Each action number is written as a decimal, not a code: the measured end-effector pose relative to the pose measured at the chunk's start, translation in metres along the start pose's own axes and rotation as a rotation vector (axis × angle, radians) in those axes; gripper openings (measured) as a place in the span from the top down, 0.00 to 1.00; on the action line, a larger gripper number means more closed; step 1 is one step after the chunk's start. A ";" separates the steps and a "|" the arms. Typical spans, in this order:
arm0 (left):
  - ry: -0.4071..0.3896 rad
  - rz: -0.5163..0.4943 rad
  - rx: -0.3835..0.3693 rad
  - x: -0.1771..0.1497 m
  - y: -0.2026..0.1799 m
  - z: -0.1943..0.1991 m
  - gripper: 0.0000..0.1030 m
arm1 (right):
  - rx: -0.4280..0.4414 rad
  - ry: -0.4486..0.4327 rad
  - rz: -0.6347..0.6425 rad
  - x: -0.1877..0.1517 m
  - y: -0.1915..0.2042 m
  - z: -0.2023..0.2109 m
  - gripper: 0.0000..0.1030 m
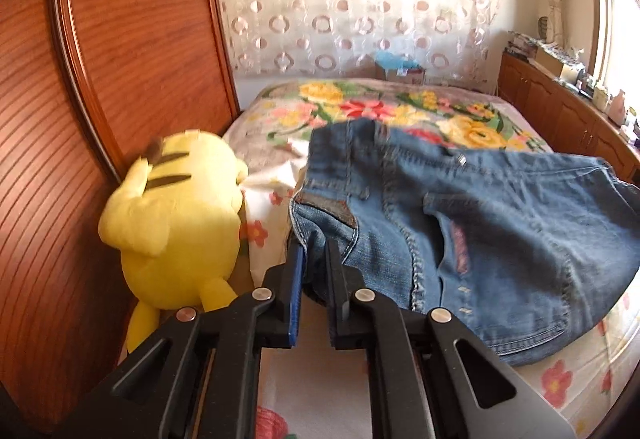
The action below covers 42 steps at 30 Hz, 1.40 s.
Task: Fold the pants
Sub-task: 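Close the right gripper on the leg hem while the left gripper grips the waistband edge, then lift the leg hem with the right gripper while the left gripper releases the waistband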
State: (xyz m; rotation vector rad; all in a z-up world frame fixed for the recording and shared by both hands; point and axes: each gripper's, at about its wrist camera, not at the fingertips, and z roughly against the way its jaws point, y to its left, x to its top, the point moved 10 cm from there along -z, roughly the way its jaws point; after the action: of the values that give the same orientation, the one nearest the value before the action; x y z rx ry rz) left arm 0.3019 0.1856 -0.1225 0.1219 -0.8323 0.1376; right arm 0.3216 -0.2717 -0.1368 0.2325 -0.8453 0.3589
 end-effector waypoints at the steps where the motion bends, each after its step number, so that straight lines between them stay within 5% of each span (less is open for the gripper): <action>1: -0.006 -0.007 -0.004 0.003 -0.003 0.004 0.89 | 0.000 -0.009 -0.003 0.001 -0.002 0.005 0.91; 13: -0.063 -0.044 -0.092 0.003 -0.041 0.053 0.89 | -0.065 -0.086 -0.041 -0.027 -0.018 0.074 0.92; 27: -0.015 -0.068 -0.212 -0.082 -0.090 0.097 0.89 | -0.139 -0.067 -0.131 -0.105 -0.024 0.158 0.92; 42: 0.069 -0.098 -0.171 -0.120 -0.094 0.087 0.82 | -0.145 0.036 -0.239 -0.136 -0.032 0.134 0.86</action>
State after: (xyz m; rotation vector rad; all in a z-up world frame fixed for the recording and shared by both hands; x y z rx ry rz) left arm 0.1745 0.0704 -0.1583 -0.0029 -0.7645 -0.0215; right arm 0.1596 -0.3763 -0.1563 0.1892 -0.7945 0.0775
